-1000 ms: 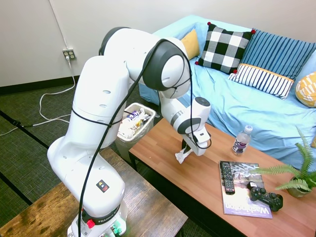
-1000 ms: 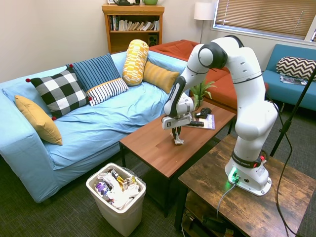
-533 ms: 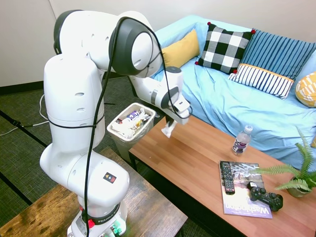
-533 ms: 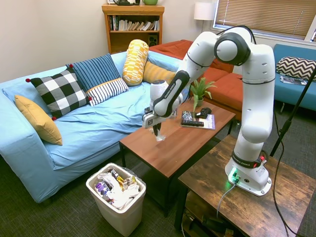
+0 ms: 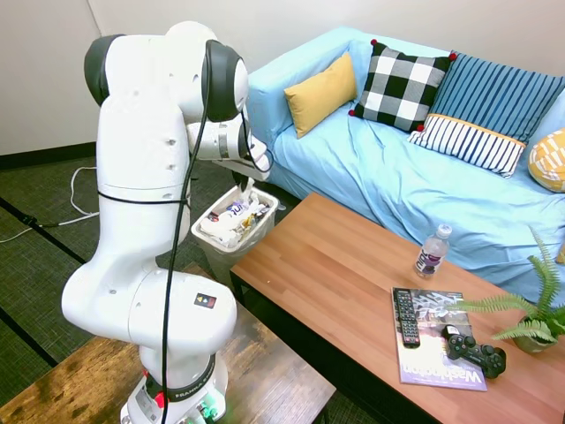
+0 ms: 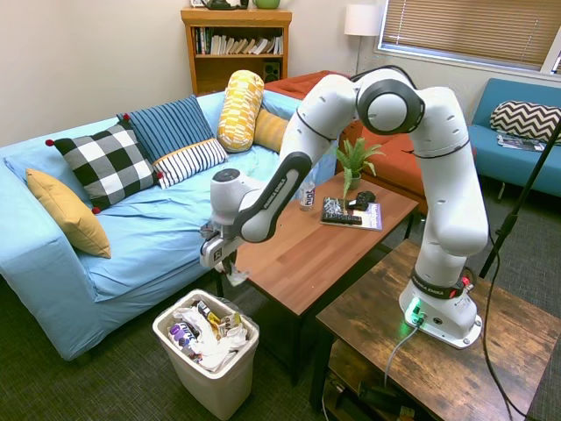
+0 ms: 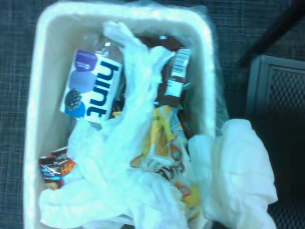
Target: Throw the tissue in the trash bin
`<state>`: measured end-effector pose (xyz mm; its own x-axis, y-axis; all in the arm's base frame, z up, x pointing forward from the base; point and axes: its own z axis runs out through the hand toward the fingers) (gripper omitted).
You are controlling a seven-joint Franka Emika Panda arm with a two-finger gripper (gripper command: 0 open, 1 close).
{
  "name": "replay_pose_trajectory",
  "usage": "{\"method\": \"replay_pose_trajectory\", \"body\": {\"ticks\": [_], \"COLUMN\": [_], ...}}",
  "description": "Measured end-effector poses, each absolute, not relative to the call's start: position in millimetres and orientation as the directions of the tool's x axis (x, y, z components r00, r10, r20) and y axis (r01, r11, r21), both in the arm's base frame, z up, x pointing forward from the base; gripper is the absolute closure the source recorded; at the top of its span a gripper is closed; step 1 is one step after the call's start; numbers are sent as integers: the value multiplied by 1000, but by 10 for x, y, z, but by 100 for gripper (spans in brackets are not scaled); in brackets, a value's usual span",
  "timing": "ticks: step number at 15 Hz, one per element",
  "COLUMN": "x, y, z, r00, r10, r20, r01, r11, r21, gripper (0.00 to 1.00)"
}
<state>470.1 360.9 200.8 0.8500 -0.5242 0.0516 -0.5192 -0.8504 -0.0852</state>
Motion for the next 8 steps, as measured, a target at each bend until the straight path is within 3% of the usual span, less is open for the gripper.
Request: {"method": "replay_pose_trajectory", "body": {"ticks": [8], "x": [4559], "y": [4066], "z": [1689], "r00": [887], "r10": [-459], "r20": [46], "r01": [-456], "r11": [-888], "r21": [-58], "gripper": [0]}}
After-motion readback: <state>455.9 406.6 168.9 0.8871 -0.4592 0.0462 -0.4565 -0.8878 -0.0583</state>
